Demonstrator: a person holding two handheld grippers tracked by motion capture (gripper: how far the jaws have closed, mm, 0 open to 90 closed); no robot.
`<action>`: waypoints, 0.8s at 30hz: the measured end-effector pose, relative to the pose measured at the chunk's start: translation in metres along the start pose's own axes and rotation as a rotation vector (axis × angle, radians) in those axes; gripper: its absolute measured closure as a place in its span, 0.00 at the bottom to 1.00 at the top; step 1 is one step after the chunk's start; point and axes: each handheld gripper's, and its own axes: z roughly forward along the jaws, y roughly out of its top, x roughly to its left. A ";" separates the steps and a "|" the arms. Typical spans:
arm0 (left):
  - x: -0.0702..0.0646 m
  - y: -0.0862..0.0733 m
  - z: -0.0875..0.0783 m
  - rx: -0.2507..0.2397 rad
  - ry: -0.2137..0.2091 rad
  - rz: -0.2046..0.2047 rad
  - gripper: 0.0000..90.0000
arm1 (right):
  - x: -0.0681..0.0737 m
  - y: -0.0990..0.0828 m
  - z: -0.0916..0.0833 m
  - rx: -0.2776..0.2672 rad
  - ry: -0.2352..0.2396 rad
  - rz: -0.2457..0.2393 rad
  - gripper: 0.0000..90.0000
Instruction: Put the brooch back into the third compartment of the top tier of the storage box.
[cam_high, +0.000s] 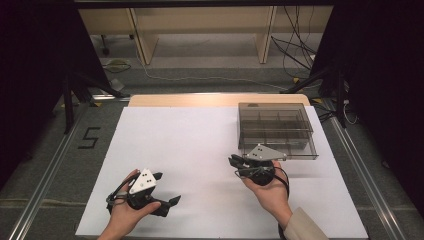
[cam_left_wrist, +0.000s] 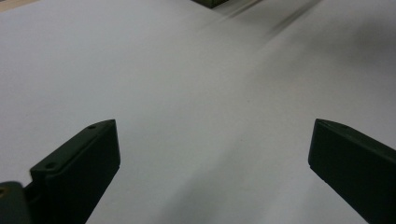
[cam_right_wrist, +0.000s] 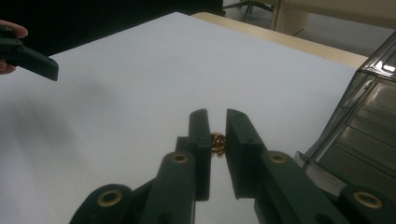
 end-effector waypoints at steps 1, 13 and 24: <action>0.000 0.000 0.000 0.000 0.000 0.000 0.02 | 0.000 0.000 0.000 0.000 0.000 0.001 0.90; 0.000 0.000 0.000 -0.003 0.000 -0.001 0.03 | -0.001 0.001 -0.003 -0.009 -0.002 0.008 0.90; 0.000 0.000 -0.001 -0.010 0.005 -0.002 0.03 | -0.004 0.000 -0.007 -0.016 -0.014 0.016 0.90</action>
